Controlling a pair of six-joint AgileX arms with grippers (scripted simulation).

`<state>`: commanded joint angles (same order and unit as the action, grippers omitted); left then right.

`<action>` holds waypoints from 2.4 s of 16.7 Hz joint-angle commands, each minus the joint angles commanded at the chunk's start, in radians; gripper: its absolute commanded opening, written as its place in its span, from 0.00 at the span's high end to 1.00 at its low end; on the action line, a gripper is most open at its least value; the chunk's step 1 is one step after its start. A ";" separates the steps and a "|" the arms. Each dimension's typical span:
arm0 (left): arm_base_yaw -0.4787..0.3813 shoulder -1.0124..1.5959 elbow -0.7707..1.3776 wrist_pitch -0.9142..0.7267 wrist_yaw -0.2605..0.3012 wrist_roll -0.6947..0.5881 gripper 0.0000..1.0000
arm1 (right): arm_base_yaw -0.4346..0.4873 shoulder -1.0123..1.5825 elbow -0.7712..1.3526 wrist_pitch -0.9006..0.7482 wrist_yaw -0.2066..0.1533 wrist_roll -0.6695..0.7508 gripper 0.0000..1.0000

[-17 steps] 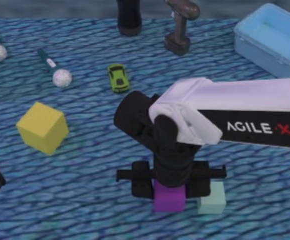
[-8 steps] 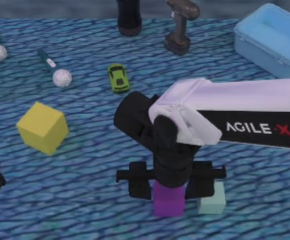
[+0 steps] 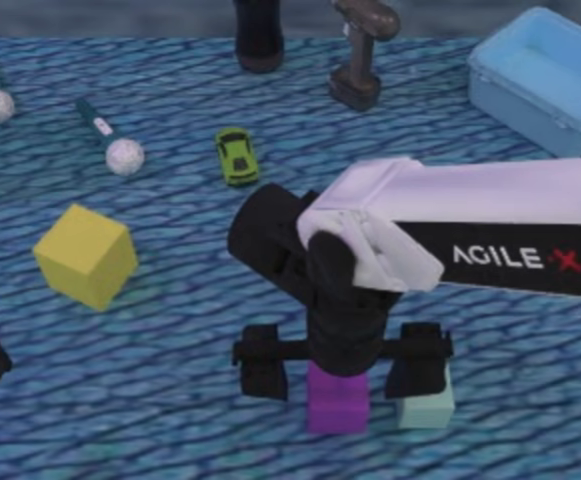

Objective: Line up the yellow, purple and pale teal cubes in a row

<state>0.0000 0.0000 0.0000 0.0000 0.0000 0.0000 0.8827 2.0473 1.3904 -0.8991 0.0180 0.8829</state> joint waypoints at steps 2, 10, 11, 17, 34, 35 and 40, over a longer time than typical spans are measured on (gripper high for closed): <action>0.000 0.000 0.000 0.000 0.000 0.000 0.00 | -0.002 -0.001 0.000 0.000 0.000 0.000 0.00; 0.000 0.000 0.000 0.000 0.000 0.000 0.00 | 0.010 -0.065 0.147 -0.221 -0.001 0.001 0.00; 0.000 0.000 0.000 0.000 0.000 0.000 0.00 | 0.010 -0.075 0.163 -0.241 -0.001 0.000 0.00; -0.002 0.009 0.009 -0.006 0.001 0.002 0.00 | -0.001 -0.088 0.161 -0.244 0.003 -0.005 0.00; -0.117 1.350 1.044 -0.786 0.000 0.197 0.00 | -0.579 -1.457 -0.893 0.429 0.143 -0.630 0.00; -0.125 1.444 1.112 -0.839 0.000 0.210 0.00 | -0.619 -1.544 -0.967 0.480 0.135 -0.669 0.00; -0.159 1.805 1.410 -1.055 0.001 0.265 0.00 | -0.779 -1.861 -1.248 0.720 0.062 -0.815 0.00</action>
<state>-0.1586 1.8047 1.4102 -1.0550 0.0008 0.2654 0.1041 0.1864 0.1424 -0.1794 0.0802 0.0676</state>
